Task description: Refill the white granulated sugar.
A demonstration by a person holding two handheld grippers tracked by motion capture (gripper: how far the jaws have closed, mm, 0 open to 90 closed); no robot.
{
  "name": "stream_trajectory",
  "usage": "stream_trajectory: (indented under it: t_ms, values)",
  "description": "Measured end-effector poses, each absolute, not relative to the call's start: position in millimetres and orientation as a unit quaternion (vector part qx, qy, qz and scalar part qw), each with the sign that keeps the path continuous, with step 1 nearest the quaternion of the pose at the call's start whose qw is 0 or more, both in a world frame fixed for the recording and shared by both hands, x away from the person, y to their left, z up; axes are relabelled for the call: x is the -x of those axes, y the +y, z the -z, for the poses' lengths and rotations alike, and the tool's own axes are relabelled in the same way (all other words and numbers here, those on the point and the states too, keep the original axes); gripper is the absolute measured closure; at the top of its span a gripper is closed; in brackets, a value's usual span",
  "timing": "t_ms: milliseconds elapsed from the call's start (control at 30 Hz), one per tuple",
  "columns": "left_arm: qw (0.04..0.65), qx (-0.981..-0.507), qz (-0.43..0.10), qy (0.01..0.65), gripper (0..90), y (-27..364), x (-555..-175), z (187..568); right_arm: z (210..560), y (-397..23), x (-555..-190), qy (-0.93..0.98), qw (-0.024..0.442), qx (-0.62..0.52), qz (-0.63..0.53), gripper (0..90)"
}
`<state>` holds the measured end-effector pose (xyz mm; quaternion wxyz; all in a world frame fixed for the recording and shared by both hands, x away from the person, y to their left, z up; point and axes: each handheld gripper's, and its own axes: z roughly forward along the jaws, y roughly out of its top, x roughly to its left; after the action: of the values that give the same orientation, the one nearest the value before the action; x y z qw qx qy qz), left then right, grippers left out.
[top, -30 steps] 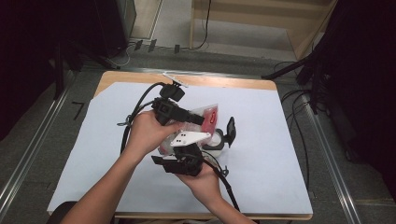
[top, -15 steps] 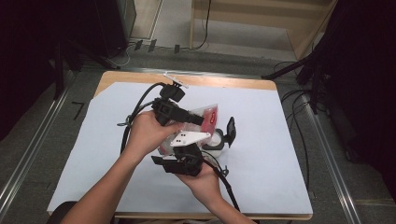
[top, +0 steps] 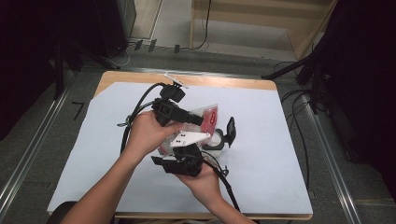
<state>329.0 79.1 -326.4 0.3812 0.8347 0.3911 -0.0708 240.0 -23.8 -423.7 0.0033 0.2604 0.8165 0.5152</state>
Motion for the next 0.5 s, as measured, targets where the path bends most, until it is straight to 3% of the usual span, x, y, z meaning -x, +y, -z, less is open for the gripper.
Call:
stream_trajectory:
  t_ms: [500]
  values:
    - [0.383, -0.835, 0.061, 0.390, 73.2, 79.9, -325.5, 319.1, 418.4, -23.3, -238.9, 0.814, -0.004, -0.259, -0.520, 63.8]
